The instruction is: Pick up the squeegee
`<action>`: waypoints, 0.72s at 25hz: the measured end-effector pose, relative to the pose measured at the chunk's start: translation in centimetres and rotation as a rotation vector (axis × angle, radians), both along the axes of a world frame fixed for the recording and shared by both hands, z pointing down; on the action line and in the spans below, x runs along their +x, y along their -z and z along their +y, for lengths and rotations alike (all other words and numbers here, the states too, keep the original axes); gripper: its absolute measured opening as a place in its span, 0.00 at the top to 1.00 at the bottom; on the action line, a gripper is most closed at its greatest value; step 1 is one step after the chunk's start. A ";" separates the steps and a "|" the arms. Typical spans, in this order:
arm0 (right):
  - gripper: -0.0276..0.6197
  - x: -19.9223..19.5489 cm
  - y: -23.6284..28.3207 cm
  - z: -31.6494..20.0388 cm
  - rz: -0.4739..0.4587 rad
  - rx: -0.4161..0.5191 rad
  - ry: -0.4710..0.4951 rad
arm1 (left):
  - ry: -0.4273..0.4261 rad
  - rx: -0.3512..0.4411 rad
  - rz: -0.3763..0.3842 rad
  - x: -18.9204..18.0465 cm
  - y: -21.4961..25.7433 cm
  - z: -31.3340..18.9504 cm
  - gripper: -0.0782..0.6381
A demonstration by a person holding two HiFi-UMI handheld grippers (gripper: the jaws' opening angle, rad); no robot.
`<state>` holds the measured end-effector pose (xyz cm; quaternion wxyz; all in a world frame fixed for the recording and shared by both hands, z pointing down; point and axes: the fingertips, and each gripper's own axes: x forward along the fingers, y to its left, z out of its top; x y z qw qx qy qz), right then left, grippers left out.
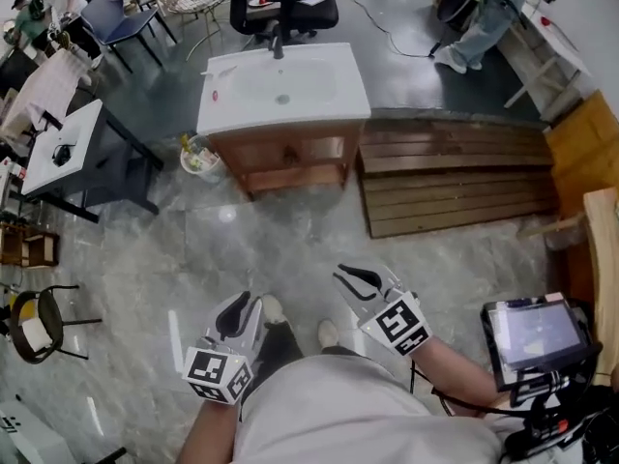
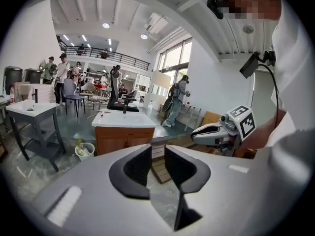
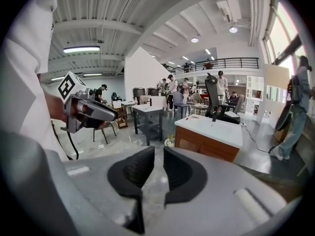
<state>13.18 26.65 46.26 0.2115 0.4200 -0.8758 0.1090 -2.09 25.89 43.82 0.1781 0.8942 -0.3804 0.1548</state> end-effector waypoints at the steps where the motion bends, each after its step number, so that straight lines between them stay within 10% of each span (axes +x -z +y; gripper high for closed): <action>1: 0.89 -0.1 -0.2 -1.2 -0.008 0.000 -0.008 | 0.003 -0.001 -0.001 -0.2 -0.4 -1.3 0.76; 18: 0.86 -5.6 1.3 -25.3 0.053 0.045 -0.182 | -0.022 0.039 0.013 -8.0 -2.0 -31.7 0.73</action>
